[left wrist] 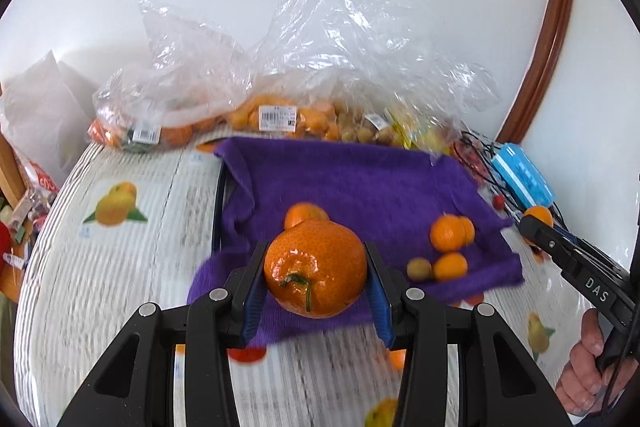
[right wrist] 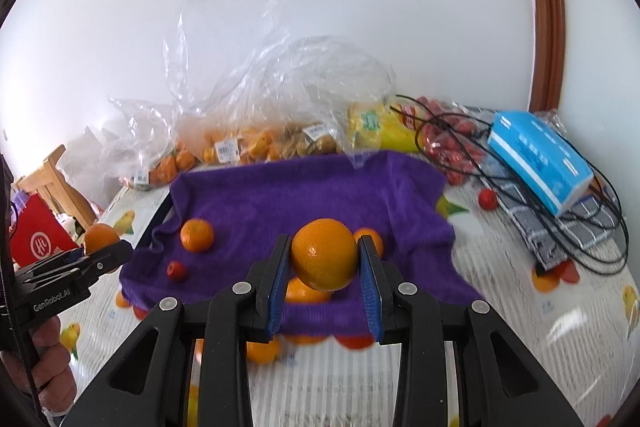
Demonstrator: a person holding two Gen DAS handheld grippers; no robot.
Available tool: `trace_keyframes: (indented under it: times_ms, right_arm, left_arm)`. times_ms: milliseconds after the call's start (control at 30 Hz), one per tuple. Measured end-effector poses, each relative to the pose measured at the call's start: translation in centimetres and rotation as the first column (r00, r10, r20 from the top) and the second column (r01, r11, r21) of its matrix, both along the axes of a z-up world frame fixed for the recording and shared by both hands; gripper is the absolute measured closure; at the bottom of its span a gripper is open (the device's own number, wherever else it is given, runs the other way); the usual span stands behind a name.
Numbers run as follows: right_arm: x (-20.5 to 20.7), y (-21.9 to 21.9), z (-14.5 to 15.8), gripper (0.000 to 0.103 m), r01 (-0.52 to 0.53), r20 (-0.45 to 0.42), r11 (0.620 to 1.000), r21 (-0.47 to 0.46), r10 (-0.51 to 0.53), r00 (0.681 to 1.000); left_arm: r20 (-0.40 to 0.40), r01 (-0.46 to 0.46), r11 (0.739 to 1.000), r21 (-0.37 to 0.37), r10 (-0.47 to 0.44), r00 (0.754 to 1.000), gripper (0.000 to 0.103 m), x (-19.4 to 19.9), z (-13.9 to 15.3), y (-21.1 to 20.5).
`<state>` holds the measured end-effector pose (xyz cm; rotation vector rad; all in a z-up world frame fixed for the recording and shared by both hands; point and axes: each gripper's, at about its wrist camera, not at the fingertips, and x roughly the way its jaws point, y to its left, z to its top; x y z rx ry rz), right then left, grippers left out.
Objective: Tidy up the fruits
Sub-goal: 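Carry both held fruits over the purple towel and lower them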
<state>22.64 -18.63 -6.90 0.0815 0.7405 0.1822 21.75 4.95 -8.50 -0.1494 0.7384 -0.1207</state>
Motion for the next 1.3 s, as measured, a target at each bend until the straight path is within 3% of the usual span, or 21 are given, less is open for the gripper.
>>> trace_keyframes:
  times_ms: [333, 533, 1300]
  right_arm:
    - [3.8, 1.5, 0.2, 0.07, -0.031, 0.029, 1.0, 0.003, 0.031, 0.999]
    - [4.7, 1.2, -2.6, 0.07, -0.028, -0.014, 1.0, 0.005, 0.028, 1.0]
    - [4.6, 0.1, -3.4, 0.07, -0.001, -0.012, 1.0, -0.025, 0.0, 1.0]
  left_arm:
    - [0.005, -0.026, 0.999, 0.024, 0.026, 1.0, 0.061, 3.9, -1.0, 0.7]
    - [-0.01, -0.052, 0.999, -0.004, 0.052, 0.999, 0.061, 4.4, -2.5, 2.0]
    - [-0.035, -0.037, 0.999, -0.021, 0.037, 0.999, 0.061, 4.6, -3.7, 1.9]
